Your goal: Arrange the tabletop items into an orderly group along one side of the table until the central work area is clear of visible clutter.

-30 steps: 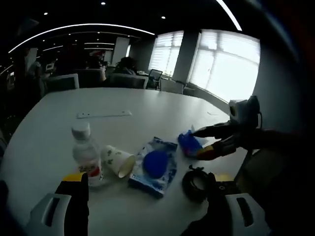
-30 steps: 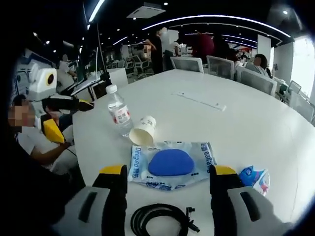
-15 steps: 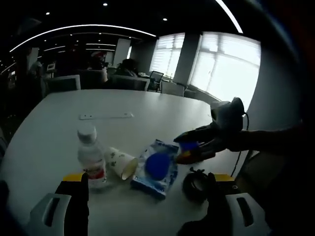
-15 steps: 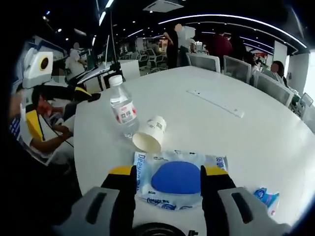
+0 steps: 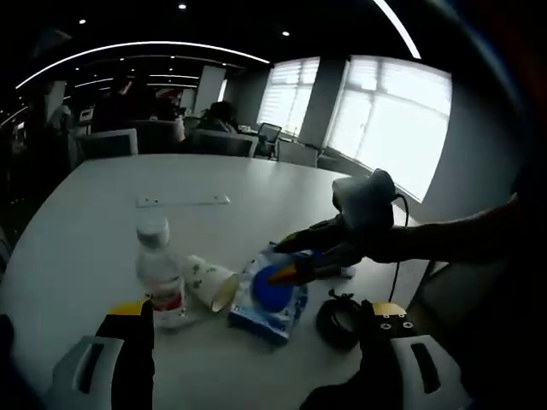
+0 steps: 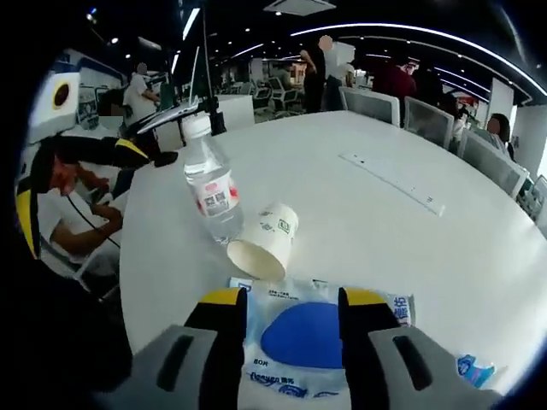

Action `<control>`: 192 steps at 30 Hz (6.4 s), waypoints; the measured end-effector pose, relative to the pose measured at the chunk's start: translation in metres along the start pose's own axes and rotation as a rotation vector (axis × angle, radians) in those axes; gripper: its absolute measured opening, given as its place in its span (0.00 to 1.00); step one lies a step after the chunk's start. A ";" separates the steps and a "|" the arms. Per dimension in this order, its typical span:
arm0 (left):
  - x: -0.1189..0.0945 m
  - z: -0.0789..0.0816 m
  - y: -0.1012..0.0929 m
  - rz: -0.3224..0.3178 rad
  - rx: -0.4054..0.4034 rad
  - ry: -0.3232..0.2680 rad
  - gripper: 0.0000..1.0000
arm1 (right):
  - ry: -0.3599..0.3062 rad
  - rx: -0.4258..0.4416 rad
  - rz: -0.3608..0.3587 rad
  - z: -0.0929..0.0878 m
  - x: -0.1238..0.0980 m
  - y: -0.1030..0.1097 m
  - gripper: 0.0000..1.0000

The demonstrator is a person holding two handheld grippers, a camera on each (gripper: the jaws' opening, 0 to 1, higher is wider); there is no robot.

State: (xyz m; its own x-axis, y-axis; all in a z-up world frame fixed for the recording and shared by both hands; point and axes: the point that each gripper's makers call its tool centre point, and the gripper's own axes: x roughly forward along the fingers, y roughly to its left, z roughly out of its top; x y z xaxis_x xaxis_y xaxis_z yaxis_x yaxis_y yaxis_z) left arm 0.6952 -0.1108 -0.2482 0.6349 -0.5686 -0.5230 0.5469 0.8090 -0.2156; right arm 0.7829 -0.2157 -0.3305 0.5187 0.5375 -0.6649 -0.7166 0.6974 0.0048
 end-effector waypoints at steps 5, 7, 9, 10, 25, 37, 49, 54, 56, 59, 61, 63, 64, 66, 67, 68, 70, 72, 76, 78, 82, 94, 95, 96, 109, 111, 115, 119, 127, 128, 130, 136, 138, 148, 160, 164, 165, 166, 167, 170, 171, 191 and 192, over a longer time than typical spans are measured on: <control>-0.001 0.000 0.002 -0.001 0.007 -0.001 1.00 | -0.009 -0.013 0.003 0.003 0.006 0.001 0.32; -0.002 -0.001 0.003 0.000 0.002 -0.008 1.00 | 0.002 -0.012 0.004 0.002 0.013 -0.001 0.32; -0.002 -0.001 0.003 -0.001 -0.002 -0.010 1.00 | 0.007 -0.014 0.013 0.001 0.015 0.001 0.32; -0.002 -0.001 0.003 0.000 -0.004 -0.008 1.00 | 0.009 -0.012 0.016 0.001 0.017 0.002 0.31; -0.007 -0.006 0.012 0.011 -0.001 0.011 1.00 | 0.056 -0.070 0.039 0.003 0.056 0.007 0.14; -0.016 -0.012 0.021 0.037 -0.029 0.009 0.99 | 0.031 -0.091 0.017 0.005 0.071 0.007 0.00; -0.012 -0.011 0.023 0.030 -0.011 0.005 0.99 | 0.079 -0.030 0.041 0.016 0.058 0.011 0.00; -0.010 -0.011 0.022 0.018 -0.003 0.004 0.99 | 0.135 0.002 0.083 0.023 0.048 0.019 0.00; -0.009 -0.012 0.022 0.014 0.002 0.004 0.99 | 0.154 0.001 0.091 0.028 0.042 0.020 0.00; -0.008 -0.014 0.021 0.007 0.010 0.006 0.99 | 0.208 0.020 0.115 0.030 0.036 0.023 0.00; -0.008 -0.015 0.020 0.005 0.014 0.006 0.99 | 0.221 0.033 0.124 0.033 0.031 0.025 0.00; -0.008 -0.015 0.019 0.004 0.017 0.006 0.99 | 0.248 0.042 0.130 0.032 0.028 0.025 0.00; -0.008 -0.015 0.019 0.002 0.018 0.007 0.99 | 0.259 0.042 0.132 0.032 0.027 0.024 0.00; -0.008 -0.016 0.019 0.002 0.021 0.006 0.99 | 0.277 0.048 0.140 0.031 0.029 0.023 0.00; -0.009 -0.016 0.019 0.001 0.023 0.005 0.99 | 0.292 0.055 0.146 0.029 0.026 0.025 0.00; -0.009 -0.016 0.018 0.002 0.025 0.004 0.99 | 0.296 0.056 0.148 0.028 0.025 0.026 0.00; -0.009 -0.016 0.017 0.003 0.030 0.003 0.99 | 0.331 0.074 0.153 0.024 0.023 0.025 0.00; -0.009 -0.017 0.016 0.001 0.035 0.004 0.99 | 0.353 0.088 0.159 0.023 0.024 0.025 0.00; -0.007 -0.018 0.011 -0.018 0.052 -0.003 0.96 | 0.384 0.091 0.165 0.018 0.018 0.030 0.00; -0.002 -0.018 0.009 -0.028 0.051 0.003 0.93 | 0.390 0.115 0.173 0.016 0.013 0.034 0.00; 0.009 -0.018 0.008 -0.040 0.073 0.023 0.84 | 0.376 0.112 0.166 0.015 0.006 0.038 0.00; 0.035 -0.023 0.011 -0.023 0.075 0.108 0.59 | 0.362 0.151 0.159 0.004 -0.002 0.045 0.00; 0.037 -0.023 0.010 -0.023 0.078 0.113 0.56 | 0.361 0.154 0.158 0.004 -0.003 0.046 0.00; 0.038 -0.023 0.011 -0.020 0.078 0.112 0.54 | 0.359 0.156 0.157 0.003 -0.004 0.047 0.00; 0.047 -0.025 0.020 0.048 0.002 0.139 0.19 | 0.327 0.139 0.139 0.009 -0.008 0.063 0.00; 0.047 -0.025 0.023 0.064 0.000 0.141 0.15 | 0.329 0.138 0.137 0.009 -0.009 0.065 0.00; 0.046 -0.025 0.032 0.122 0.067 0.135 0.11 | 0.330 0.163 0.141 0.007 -0.011 0.070 0.00; 0.047 -0.029 0.033 0.153 0.154 0.157 0.08 | 0.334 0.188 0.151 0.006 -0.011 0.077 0.00; 0.046 -0.033 0.037 0.160 0.188 0.202 0.01 | 0.313 0.179 0.178 0.004 -0.015 0.084 0.00; 0.044 -0.033 0.037 0.162 0.165 0.215 0.01 | 0.285 0.163 0.168 0.007 -0.014 0.083 0.01; 0.043 -0.031 0.039 0.167 0.136 0.229 0.00 | 0.245 0.142 0.165 0.011 -0.017 0.087 0.03; 0.042 -0.028 0.047 0.153 0.030 0.254 0.00 | 0.139 0.019 0.089 0.023 -0.022 0.092 0.08; 0.043 -0.027 0.047 0.142 -0.004 0.266 0.00 | 0.096 -0.007 0.055 0.029 -0.024 0.091 0.08; 0.038 -0.029 0.034 0.099 -0.081 0.314 0.00 | -0.002 -0.064 -0.031 0.037 -0.025 0.088 0.05; 0.037 -0.024 0.014 -0.001 -0.030 0.249 0.04 | -0.011 0.019 -0.046 0.038 -0.031 0.076 0.00; 0.036 -0.017 0.007 -0.033 0.012 0.173 0.20 | -0.003 0.031 -0.048 0.039 -0.030 0.072 0.00; 0.034 -0.016 0.006 -0.038 -0.003 0.154 0.21 | -0.001 0.039 -0.049 0.039 -0.030 0.071 0.00; 0.031 -0.016 0.004 -0.049 -0.003 0.143 0.22 | -0.001 0.041 -0.050 0.039 -0.029 0.070 0.00; 0.030 -0.011 0.003 -0.059 0.014 0.095 0.24 | 0.001 0.046 -0.050 0.040 -0.029 0.068 0.00; 0.023 -0.006 0.004 -0.051 0.040 0.024 0.36 | 0.006 0.058 -0.046 0.042 -0.027 0.065 0.00; 0.021 -0.004 0.004 -0.046 0.041 0.002 0.41 | 0.008 0.061 -0.044 0.042 -0.025 0.064 0.00; -0.008 -0.018 0.003 -0.036 0.072 -0.035 0.77 | 0.033 0.185 -0.022 0.060 0.015 0.037 0.00; -0.009 -0.018 0.003 -0.035 0.074 -0.037 0.80 | 0.033 0.193 -0.023 0.060 0.017 0.036 0.00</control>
State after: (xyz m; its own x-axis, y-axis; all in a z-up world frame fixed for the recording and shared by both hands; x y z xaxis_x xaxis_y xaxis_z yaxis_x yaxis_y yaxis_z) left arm 0.6812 -0.1003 -0.2587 0.6342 -0.6023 -0.4849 0.6065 0.7764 -0.1711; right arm 0.7935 -0.1529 -0.2970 0.5158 0.5071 -0.6905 -0.6009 0.7886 0.1303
